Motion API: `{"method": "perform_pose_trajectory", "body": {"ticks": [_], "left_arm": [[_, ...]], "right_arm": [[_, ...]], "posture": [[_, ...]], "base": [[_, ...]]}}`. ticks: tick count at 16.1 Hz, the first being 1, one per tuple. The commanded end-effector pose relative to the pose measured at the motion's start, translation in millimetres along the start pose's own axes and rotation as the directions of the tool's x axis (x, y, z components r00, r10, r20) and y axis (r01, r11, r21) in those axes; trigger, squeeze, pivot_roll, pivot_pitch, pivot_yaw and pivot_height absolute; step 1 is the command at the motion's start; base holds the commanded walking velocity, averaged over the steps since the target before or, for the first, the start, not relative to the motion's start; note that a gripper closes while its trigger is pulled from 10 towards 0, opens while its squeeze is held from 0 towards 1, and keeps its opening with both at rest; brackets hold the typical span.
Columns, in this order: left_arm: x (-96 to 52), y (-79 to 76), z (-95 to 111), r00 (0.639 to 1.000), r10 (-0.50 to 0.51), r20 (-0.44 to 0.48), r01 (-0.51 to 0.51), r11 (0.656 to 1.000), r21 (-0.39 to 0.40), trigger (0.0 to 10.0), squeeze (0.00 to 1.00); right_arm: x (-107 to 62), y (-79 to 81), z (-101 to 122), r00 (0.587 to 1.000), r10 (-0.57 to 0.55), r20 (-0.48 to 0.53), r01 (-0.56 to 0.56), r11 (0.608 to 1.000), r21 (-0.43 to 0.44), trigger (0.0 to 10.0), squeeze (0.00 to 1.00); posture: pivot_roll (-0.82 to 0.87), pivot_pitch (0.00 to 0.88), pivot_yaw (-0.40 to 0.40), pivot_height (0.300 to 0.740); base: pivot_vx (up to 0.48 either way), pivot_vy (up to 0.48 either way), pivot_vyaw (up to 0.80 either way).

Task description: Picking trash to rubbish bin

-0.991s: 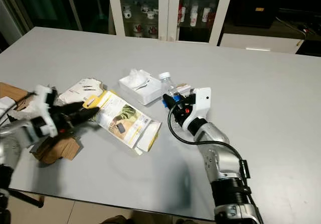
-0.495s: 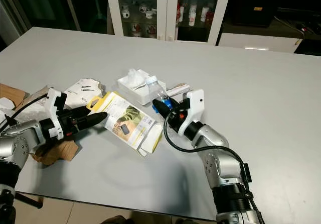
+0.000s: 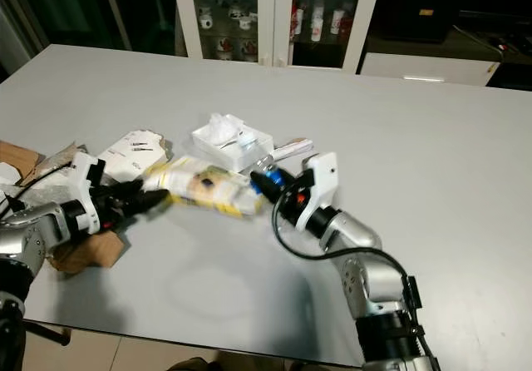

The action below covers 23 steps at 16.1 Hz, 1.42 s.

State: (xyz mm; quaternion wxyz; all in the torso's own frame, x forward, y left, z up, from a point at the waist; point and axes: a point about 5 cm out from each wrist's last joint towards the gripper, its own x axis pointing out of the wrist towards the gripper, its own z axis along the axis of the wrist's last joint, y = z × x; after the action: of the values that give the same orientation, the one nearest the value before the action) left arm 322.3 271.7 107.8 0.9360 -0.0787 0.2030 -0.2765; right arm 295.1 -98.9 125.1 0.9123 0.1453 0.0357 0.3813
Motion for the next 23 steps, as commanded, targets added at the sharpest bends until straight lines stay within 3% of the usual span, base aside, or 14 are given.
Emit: {"method": "perform_pose_trajectory", "body": {"ticks": [1, 6, 9, 11, 16, 17, 18, 23], "left_arm": [[-3.1, 5.1, 12.3, 0.999, 0.036, 0.037, -0.037, 0.999, 0.023, 10.0, 0.00], [1.2, 2.5, 18.8, 0.997, 0.005, 0.075, -0.006, 1.000, 0.004, 10.0, 0.00], [12.6, -11.3, 18.9, 0.980, -0.120, 0.158, 0.138, 0.985, -0.106, 10.0, 0.00], [17.3, -14.9, 17.9, 0.972, -0.138, 0.193, 0.170, 0.972, -0.162, 10.0, 0.00], [29.0, -27.2, 12.7, 0.958, -0.210, 0.193, 0.250, 0.945, -0.211, 10.0, 0.00], [30.7, -29.6, 11.1, 0.956, -0.223, 0.191, 0.263, 0.940, -0.218, 2.6, 0.00], [32.1, -31.7, 9.8, 0.953, -0.235, 0.189, 0.275, 0.935, -0.223, 0.0, 0.00], [34.1, -34.6, 7.6, 0.950, -0.249, 0.187, 0.287, 0.932, -0.219, 0.0, 0.00]], "right_arm": [[-0.8, 1.9, 4.1, 1.000, 0.022, 0.010, -0.022, 1.000, -0.002, 10.0, 0.00], [1.2, 3.7, 4.1, 0.999, 0.030, 0.010, -0.030, 1.000, -0.002, 10.0, 0.00], [-0.3, 5.1, 3.7, 0.999, 0.030, 0.013, -0.030, 1.000, -0.001, 10.0, 0.00], [-0.3, 5.2, 3.7, 0.999, 0.030, 0.014, -0.030, 1.000, -0.001, 10.0, 0.00], [1.6, 5.7, 4.5, 0.999, 0.033, 0.017, -0.033, 0.999, -0.003, 10.0, 0.00], [1.4, 5.9, 4.7, 0.999, 0.032, 0.018, -0.032, 0.999, -0.003, 10.0, 0.00], [1.2, 6.1, 4.8, 0.999, 0.032, 0.019, -0.032, 0.999, -0.003, 10.0, 0.00], [1.7, 6.6, 4.8, 0.999, 0.031, 0.022, -0.031, 1.000, -0.002, 10.0, 0.00]], "posture": [[0.03, 0.064, -0.013, 0.740], [0.03, 0.064, -0.011, 0.740], [0.02, 0.064, -0.006, 0.740], [0.02, 0.063, -0.004, 0.740], [0.02, 0.063, -0.001, 0.740], [0.02, 0.065, 0.000, 0.740], [0.02, 0.065, 0.000, 0.740], [0.02, 0.066, 0.002, 0.740]], "base": [[0.000, 0.000, 0.00], [0.000, 0.000, 0.00], [0.000, 0.000, 0.00], [0.000, 0.000, 0.00], [0.000, 0.000, 0.00], [0.000, 0.000, 0.00], [0.000, 0.000, 0.00], [0.000, 0.000, 0.00]]}}
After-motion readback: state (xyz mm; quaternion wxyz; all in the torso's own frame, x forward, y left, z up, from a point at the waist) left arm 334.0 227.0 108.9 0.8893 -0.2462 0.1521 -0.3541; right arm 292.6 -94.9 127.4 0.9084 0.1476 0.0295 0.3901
